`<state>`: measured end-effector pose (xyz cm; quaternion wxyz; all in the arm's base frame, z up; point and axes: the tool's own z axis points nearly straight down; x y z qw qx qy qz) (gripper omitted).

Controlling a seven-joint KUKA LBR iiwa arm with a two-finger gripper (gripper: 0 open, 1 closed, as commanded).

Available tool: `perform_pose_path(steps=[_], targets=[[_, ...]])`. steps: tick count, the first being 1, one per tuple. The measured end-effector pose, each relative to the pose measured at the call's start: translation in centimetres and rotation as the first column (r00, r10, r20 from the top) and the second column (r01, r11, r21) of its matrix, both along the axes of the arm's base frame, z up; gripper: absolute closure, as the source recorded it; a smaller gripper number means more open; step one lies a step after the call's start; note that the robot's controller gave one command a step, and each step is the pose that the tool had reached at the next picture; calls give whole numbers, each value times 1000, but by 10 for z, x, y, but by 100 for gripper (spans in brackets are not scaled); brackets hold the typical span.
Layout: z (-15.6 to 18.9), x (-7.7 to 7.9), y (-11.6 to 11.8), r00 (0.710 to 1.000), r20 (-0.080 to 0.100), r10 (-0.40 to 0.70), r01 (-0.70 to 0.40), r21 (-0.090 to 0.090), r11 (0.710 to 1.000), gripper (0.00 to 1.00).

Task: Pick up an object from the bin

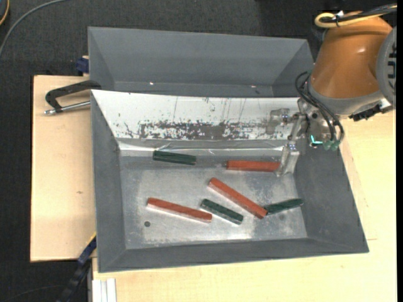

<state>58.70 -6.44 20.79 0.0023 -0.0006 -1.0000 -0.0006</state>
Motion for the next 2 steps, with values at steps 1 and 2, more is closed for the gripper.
perform_pose_path(steps=[1, 2], targets=[[-138, -44, -12, 977, 7, -213, 213, 1, 977, 0], [-120, -58, 31, 955, 4, -296, 296, 2, 955, 0]])
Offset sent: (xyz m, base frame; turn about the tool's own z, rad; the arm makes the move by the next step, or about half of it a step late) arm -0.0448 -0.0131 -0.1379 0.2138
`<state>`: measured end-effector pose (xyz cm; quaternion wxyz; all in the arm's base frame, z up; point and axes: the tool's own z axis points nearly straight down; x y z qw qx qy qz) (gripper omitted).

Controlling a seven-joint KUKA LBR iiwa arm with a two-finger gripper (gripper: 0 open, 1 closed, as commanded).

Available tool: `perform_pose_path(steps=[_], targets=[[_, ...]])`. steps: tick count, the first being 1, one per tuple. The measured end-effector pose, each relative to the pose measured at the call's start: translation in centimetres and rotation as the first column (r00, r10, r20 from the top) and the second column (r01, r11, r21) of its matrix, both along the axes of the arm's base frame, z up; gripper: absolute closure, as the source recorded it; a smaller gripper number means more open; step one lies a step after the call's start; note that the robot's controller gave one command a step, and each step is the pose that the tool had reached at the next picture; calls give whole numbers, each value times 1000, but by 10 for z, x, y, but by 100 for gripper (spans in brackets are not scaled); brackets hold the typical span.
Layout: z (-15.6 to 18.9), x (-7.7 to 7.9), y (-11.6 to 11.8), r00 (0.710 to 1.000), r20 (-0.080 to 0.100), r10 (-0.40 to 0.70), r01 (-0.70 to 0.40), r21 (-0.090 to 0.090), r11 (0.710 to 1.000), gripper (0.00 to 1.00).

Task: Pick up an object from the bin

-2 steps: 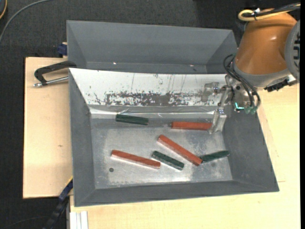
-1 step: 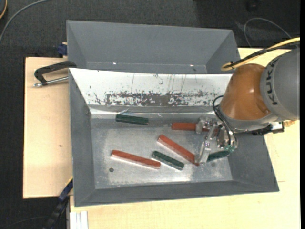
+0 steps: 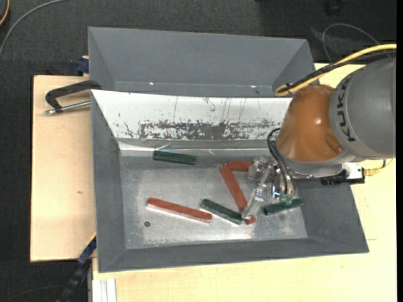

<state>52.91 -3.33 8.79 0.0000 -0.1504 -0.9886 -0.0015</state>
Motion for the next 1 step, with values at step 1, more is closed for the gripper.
perform_pose_path(steps=[1], targets=[[-16, -27, 55, 989, -1, 145, -145, -1, 989, 0]])
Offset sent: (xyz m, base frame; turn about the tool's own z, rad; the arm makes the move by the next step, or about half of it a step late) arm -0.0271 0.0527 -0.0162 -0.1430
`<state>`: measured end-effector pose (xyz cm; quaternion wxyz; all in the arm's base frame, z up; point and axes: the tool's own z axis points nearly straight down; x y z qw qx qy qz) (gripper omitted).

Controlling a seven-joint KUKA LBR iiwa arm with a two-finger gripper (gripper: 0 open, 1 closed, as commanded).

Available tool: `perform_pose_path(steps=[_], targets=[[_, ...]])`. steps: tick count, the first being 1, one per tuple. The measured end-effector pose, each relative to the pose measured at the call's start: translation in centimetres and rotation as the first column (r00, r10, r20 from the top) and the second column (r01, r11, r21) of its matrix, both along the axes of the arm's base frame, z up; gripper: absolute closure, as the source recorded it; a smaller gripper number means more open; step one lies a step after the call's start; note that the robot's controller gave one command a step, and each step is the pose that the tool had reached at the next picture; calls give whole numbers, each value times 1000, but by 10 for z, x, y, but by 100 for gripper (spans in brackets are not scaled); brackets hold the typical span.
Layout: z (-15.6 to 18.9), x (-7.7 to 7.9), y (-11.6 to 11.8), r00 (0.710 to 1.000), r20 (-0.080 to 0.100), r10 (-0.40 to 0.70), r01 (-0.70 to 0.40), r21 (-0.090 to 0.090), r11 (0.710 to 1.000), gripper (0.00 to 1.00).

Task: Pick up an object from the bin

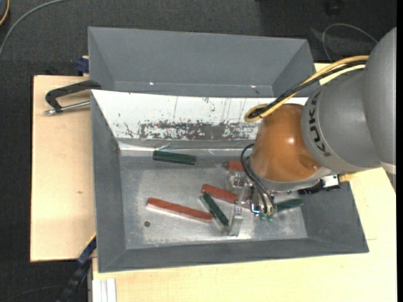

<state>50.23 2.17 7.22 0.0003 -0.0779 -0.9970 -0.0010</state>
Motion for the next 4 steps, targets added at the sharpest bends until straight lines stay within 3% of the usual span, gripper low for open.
perform_pose_path(steps=[1, 2, 3, 4], targets=[[2, 2, -2, 1000, 7, -2, 2, -1, 1000, 100], [1, 1, -2, 1000, 4, -2, 2, -1, 1000, 0], [-1, -7, 37, 1000, 1, 21, -21, 1, 1000, 0], [0, -6, 35, 1000, 1, 19, -19, -1, 1000, 100]])
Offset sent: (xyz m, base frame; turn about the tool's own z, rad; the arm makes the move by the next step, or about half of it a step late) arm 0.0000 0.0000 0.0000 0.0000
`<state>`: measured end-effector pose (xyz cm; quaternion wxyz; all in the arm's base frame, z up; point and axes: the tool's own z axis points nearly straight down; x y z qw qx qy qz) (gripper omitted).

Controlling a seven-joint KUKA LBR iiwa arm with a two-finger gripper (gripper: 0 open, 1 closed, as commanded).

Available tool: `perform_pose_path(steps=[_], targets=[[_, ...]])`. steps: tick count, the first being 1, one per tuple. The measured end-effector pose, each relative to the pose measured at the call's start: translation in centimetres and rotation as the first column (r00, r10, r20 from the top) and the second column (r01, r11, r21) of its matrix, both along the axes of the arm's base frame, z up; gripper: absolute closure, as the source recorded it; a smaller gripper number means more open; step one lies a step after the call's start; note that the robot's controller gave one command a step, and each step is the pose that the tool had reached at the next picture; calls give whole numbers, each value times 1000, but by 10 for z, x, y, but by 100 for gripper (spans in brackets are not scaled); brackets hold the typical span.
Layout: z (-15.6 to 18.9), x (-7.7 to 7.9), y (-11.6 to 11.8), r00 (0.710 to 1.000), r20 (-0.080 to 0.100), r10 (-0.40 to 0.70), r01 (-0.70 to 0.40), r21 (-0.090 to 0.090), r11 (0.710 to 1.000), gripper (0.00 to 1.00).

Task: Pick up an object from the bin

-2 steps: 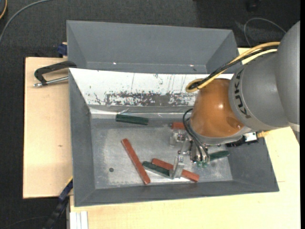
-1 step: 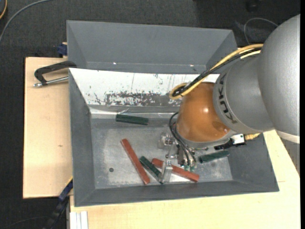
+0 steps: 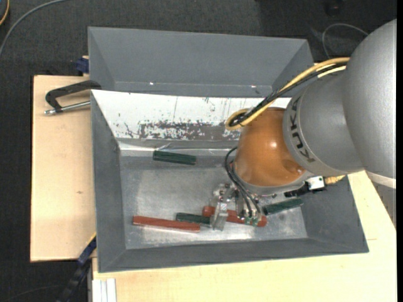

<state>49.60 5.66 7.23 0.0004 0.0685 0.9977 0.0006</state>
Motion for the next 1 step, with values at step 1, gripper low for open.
perform_pose_path(steps=[1], targets=[[136, 31, -38, 941, 11, 338, -337, -5, 941, 100]])
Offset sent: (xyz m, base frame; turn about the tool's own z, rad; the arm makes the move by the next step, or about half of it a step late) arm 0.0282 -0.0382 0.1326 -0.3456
